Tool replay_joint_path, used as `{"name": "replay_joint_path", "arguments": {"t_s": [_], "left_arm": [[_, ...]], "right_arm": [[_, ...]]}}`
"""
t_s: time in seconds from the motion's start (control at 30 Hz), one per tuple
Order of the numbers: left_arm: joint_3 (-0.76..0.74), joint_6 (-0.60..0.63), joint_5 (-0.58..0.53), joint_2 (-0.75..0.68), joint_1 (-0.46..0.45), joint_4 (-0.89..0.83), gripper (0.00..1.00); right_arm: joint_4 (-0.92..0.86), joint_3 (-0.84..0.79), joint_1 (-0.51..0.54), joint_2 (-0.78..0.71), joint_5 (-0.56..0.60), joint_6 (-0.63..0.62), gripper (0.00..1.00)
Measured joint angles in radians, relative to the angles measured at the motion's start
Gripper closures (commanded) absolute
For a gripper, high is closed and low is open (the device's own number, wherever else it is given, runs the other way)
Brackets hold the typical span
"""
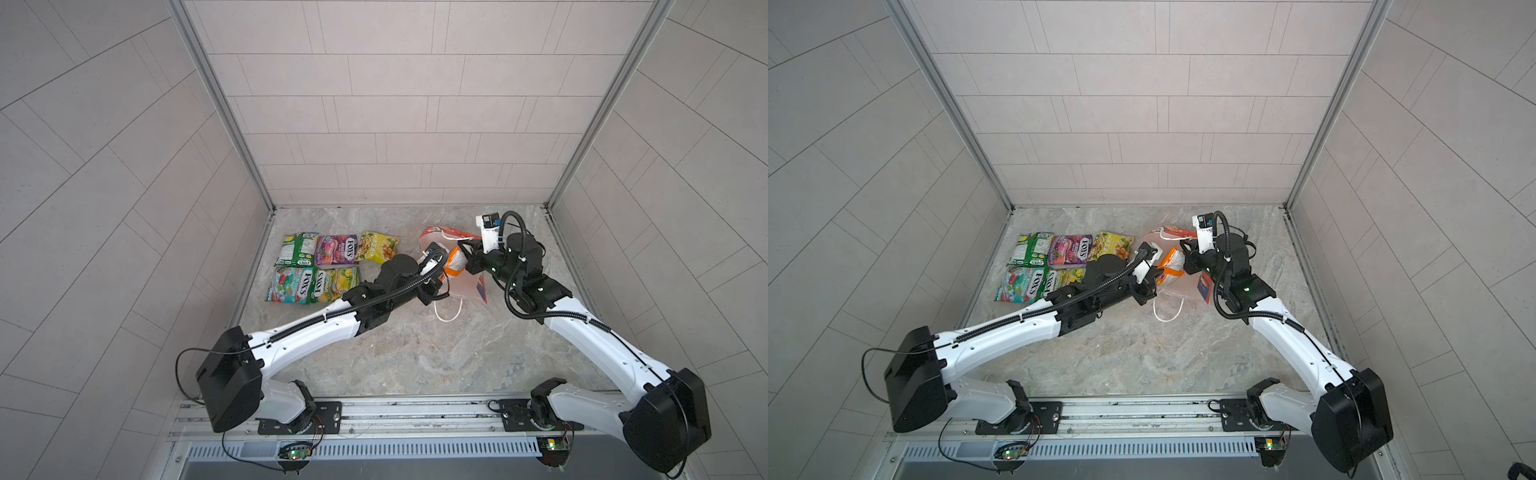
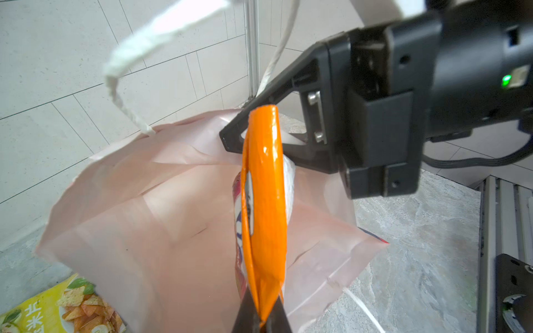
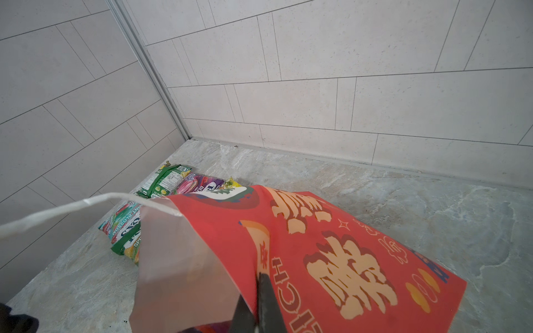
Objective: Take the snacks out of the paper bag
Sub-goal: 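Carry the orange packet to the other packets while the right gripper lifts the bag upright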
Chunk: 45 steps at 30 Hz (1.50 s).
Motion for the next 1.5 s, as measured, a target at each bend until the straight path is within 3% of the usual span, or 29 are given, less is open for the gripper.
{"name": "replay_joint_path", "arguments": {"t_s": [0.3, 0.6, 0.83, 1.17, 1.5], "left_arm": [[-0.021, 0.011, -0.024, -0.1, 0.0, -0.055, 1.0], [0.012, 0.052, -0.167, -0.308, 0.009, -0.18, 1.0], [0.117, 0.069, -0.309, -0.384, 0.013, -0.312, 1.0], [0.293, -0.035, -0.643, -0.227, 0.036, -0.607, 1.0], [0.372, -0.225, -0.688, 0.053, 0.101, -0.909, 1.0]], "right_arm": [[-0.03, 0.019, -0.034, 0.027, 0.014, 0.025, 1.0], [-0.046, 0.021, -0.118, 0.033, 0.034, 0.077, 1.0], [-0.055, 0.032, -0.142, 0.034, 0.05, 0.141, 1.0], [-0.19, 0.201, -0.175, 0.087, 0.059, 0.328, 1.0], [-0.157, 0.183, -0.28, 0.11, 0.01, 0.653, 1.0]]}}
